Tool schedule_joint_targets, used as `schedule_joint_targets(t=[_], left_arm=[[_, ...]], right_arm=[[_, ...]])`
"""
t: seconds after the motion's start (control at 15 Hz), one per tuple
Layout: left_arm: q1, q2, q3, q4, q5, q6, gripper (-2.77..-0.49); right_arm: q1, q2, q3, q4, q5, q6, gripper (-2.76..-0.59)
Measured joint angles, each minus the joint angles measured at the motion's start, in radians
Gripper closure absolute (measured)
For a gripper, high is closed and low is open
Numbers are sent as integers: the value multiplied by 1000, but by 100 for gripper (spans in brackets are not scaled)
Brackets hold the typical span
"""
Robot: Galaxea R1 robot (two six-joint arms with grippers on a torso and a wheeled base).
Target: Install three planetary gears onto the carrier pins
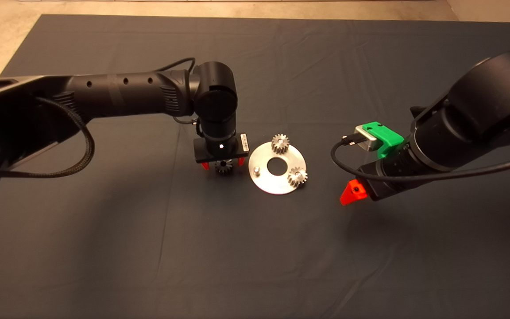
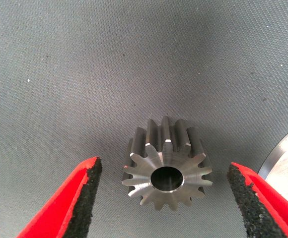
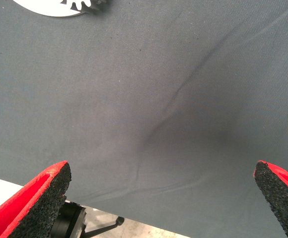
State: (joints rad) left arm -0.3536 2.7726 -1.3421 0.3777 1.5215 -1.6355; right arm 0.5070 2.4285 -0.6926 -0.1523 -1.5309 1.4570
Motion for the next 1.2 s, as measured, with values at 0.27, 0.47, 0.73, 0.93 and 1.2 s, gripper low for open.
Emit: schedule_joint_targets(t=[0.27,0.47,0.73,0.93,1.2], left_arm=[[0,0,0,0,0,3,-165],[1,0,0,0,0,7,-165],[2,0,0,0,0,11,-150],[8,0,0,0,0,11,-146],[18,0,0,0,0,18,-135]], right_arm=[[0,0,0,0,0,0,-275],[0,0,0,0,0,0,-275],[0,0,0,0,0,0,-275],[0,-2,0,0,0,0,-275],[0,-2,0,0,0,0,-275]])
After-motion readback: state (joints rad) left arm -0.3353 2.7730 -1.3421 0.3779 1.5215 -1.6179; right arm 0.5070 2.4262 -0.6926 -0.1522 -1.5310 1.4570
